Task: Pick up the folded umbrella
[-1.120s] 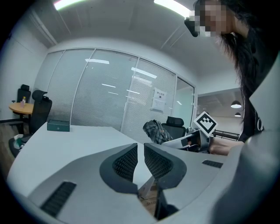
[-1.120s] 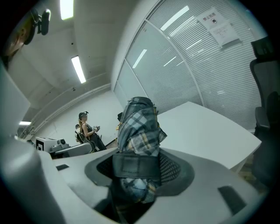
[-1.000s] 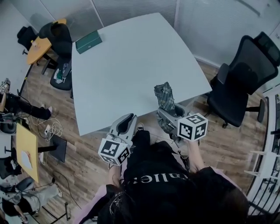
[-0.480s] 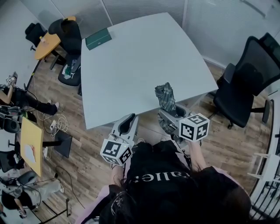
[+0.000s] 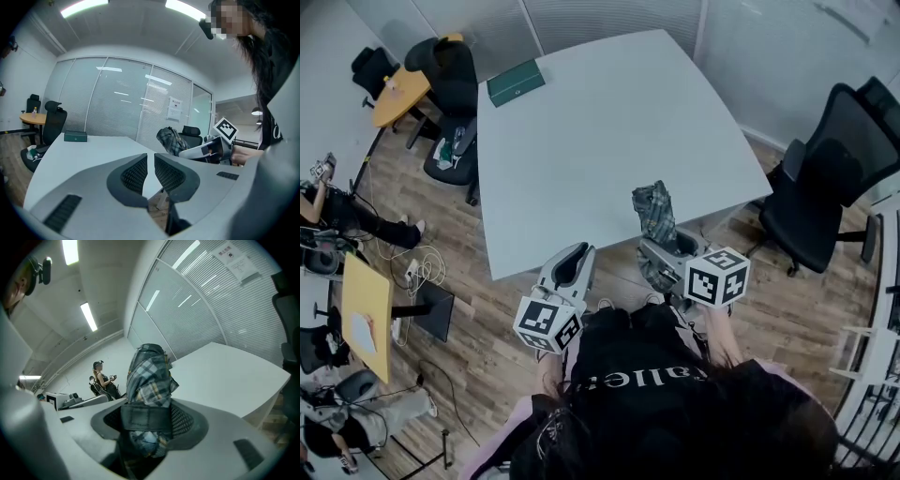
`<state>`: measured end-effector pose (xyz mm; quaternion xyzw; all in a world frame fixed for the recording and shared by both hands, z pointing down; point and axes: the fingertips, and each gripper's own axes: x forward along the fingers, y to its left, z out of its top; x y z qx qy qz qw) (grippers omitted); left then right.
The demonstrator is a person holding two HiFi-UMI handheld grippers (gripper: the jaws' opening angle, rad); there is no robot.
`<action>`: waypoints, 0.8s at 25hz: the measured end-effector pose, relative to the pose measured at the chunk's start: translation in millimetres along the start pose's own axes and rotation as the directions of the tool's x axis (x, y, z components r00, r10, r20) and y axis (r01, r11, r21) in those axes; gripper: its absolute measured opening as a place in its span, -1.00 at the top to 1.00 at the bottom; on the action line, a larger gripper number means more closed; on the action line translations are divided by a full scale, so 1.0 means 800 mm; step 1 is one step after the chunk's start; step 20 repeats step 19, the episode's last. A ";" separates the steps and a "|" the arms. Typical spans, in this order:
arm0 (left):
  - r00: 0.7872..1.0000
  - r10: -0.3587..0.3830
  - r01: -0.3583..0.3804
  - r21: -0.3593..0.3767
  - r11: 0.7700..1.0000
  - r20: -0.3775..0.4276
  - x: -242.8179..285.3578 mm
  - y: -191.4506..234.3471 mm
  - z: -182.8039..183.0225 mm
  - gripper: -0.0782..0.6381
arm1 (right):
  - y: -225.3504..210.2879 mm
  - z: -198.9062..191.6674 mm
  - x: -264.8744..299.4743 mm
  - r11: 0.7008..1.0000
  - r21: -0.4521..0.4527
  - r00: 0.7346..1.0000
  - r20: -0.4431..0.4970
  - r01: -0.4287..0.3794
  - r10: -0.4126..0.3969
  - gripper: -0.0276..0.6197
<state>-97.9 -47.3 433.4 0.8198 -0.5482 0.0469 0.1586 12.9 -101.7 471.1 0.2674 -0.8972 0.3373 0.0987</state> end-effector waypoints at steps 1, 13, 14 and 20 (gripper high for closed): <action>1.000 -0.003 0.003 0.000 1.000 0.001 -0.001 0.004 0.001 0.64 | 0.003 -0.001 0.004 1.000 0.000 1.000 -0.002 0.002 -0.002 0.18; 1.000 -0.021 0.021 0.003 1.000 0.007 -0.003 0.030 0.001 0.64 | 0.008 -0.007 0.025 0.999 0.012 0.999 -0.007 0.034 -0.034 0.18; 1.000 -0.021 0.021 0.002 1.000 0.007 -0.004 0.032 0.001 0.64 | 0.008 -0.007 0.027 0.999 0.012 0.999 -0.008 0.038 -0.038 0.18; 1.000 -0.016 0.016 0.000 1.000 0.005 -0.010 0.047 0.002 0.64 | 0.012 -0.005 0.038 0.999 0.018 0.999 -0.009 0.043 -0.043 0.18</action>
